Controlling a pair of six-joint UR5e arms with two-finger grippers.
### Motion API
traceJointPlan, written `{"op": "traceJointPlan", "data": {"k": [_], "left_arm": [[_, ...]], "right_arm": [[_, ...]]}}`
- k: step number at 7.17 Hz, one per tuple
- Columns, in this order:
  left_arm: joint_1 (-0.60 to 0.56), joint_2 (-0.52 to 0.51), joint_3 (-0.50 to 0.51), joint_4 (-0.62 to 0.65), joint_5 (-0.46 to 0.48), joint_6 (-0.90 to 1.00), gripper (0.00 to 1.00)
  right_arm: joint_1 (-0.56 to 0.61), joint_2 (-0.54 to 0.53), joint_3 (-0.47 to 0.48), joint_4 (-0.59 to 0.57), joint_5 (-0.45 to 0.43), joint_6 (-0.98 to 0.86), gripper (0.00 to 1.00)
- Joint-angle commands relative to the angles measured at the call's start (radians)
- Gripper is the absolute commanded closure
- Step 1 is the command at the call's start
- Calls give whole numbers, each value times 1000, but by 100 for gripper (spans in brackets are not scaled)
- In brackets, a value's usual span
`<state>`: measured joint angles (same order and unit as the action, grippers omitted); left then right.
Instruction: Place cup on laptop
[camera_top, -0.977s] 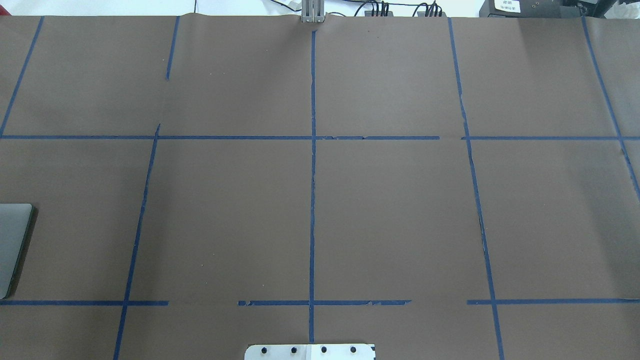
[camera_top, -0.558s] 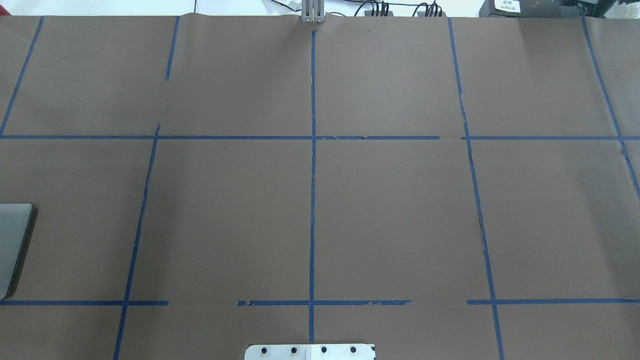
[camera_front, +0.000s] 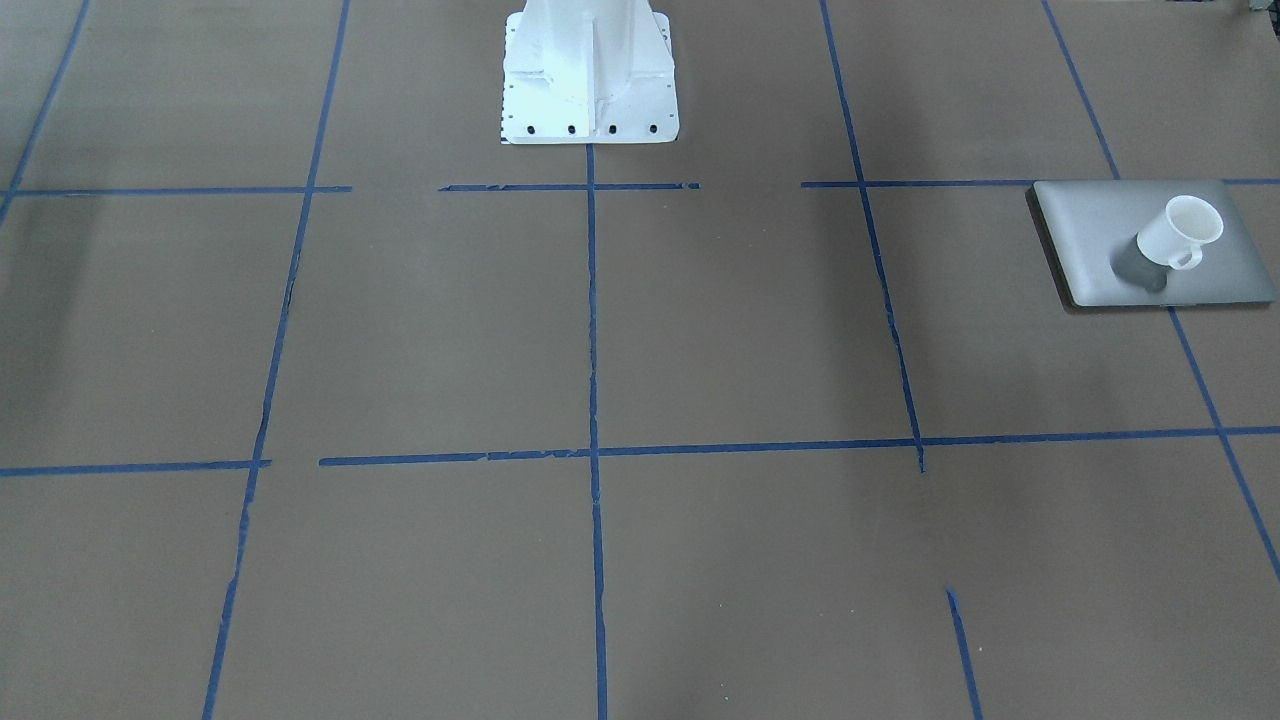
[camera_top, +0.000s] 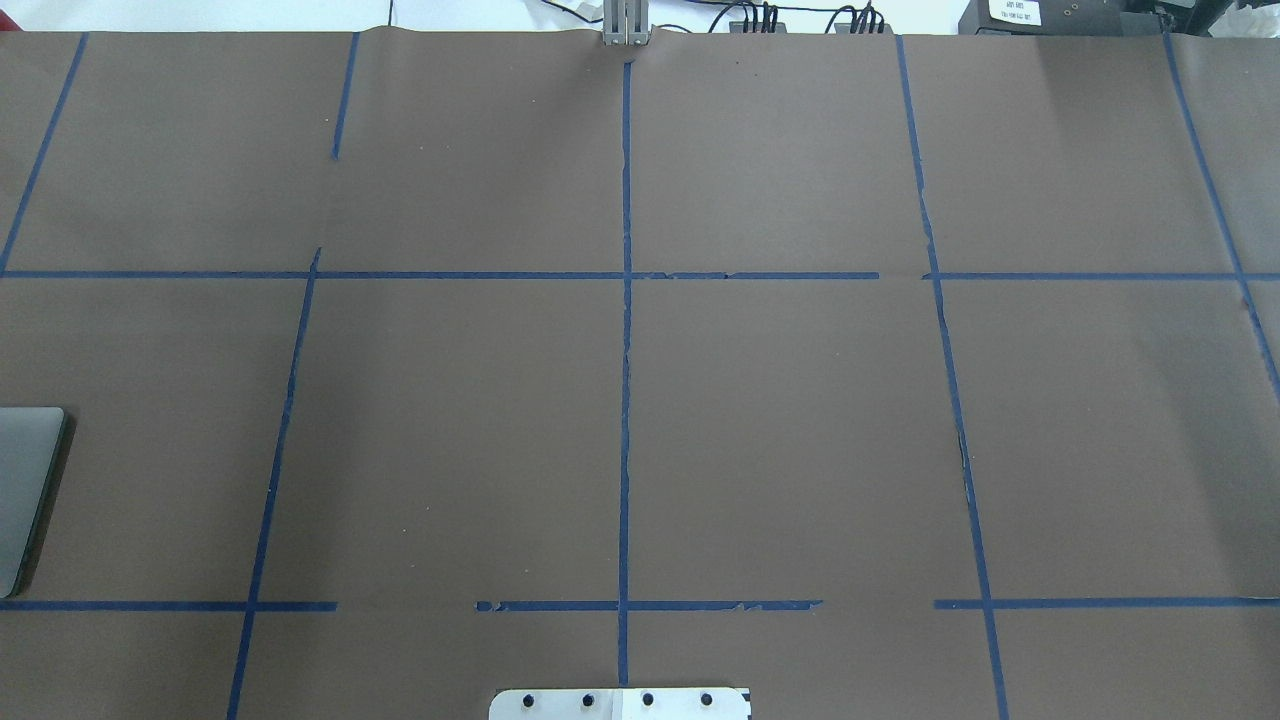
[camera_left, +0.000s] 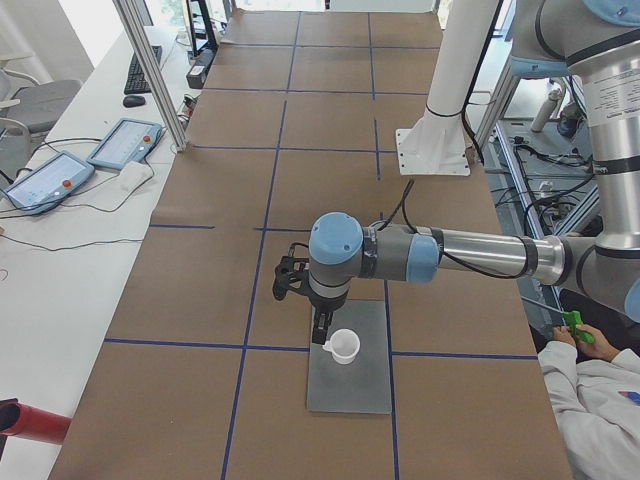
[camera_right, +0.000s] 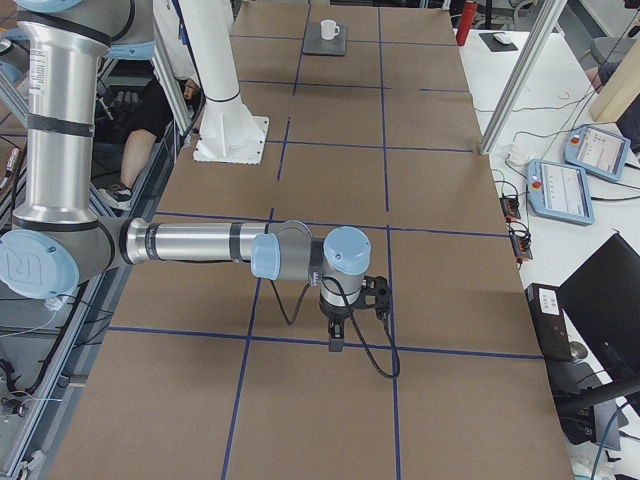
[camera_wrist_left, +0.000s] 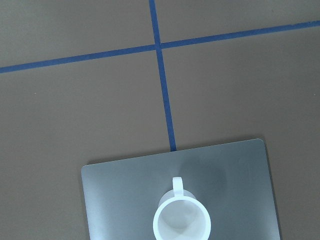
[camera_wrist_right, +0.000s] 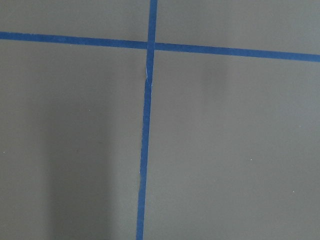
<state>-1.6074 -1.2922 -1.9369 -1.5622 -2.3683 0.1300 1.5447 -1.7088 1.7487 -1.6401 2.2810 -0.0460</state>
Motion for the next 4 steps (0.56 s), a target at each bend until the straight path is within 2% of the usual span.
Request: {"op": "traceJointPlan", "data": {"k": [1, 4], "left_arm": [[0, 2, -7, 1, 0, 3, 0], [0, 5, 1, 11, 0, 3, 0]], "right_arm": [[0, 0, 0, -1, 0, 0, 0], [0, 0, 0, -1, 0, 0, 0]]}}
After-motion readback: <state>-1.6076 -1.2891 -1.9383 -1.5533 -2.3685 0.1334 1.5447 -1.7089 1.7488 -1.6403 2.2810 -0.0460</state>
